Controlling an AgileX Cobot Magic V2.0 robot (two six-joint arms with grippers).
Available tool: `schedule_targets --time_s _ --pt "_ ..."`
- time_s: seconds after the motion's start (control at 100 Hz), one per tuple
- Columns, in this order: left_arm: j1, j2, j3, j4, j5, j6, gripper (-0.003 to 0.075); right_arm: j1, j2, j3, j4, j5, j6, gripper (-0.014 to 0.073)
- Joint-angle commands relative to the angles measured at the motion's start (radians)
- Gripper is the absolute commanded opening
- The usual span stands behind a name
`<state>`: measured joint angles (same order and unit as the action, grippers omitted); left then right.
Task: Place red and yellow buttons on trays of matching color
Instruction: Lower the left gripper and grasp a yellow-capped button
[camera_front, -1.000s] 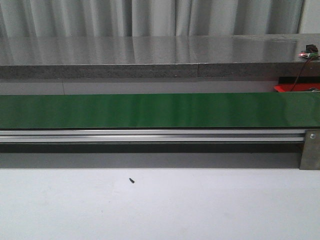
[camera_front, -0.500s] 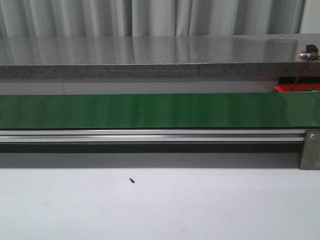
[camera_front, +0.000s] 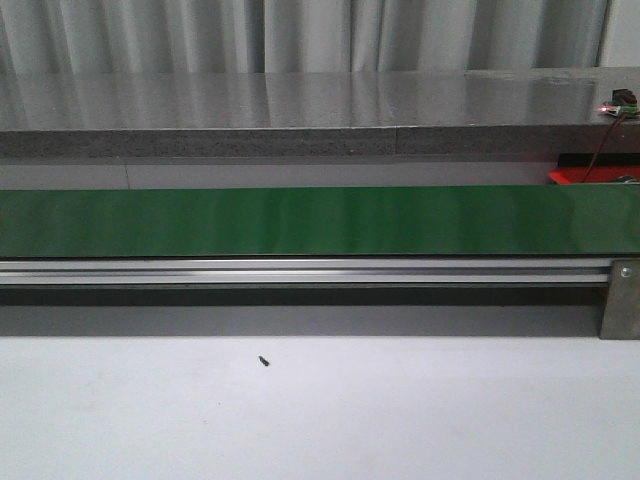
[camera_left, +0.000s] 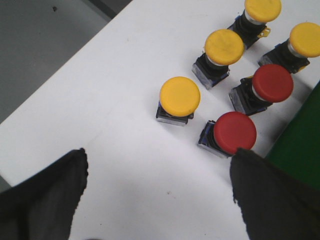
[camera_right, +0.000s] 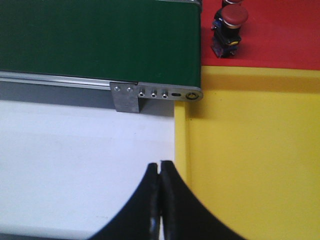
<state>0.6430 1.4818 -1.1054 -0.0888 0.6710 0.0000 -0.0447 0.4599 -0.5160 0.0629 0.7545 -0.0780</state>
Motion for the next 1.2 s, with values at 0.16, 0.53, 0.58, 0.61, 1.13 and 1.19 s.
schedule_targets --time_s 0.16,0.53,0.58,0.61,1.13,1.19 --pt "0.003 0.147 -0.213 -0.034 0.090 0.019 0.0586 0.001 0.003 -0.021 0.004 -0.061 0.002 -0.0069" --pt "0.003 0.351 -0.378 -0.101 0.174 0.046 0.0586 0.001 0.003 -0.021 0.004 -0.061 0.002 -0.0069" --pt "0.003 0.370 -0.386 -0.101 0.177 0.046 0.0586 0.001 0.003 -0.021 0.004 -0.061 0.002 -0.0069" --pt "0.003 0.379 -0.391 -0.101 0.177 0.046 0.0586 0.001 0.003 -0.021 0.004 -0.061 0.002 -0.0069" --pt "0.003 0.459 -0.405 -0.101 0.151 0.046 0.0521 0.001 0.003 -0.021 0.004 -0.061 0.002 -0.0069" --pt "0.003 0.459 -0.405 -0.101 0.147 0.046 0.0437 0.001 0.003 -0.021 0.004 -0.061 0.002 -0.0069"
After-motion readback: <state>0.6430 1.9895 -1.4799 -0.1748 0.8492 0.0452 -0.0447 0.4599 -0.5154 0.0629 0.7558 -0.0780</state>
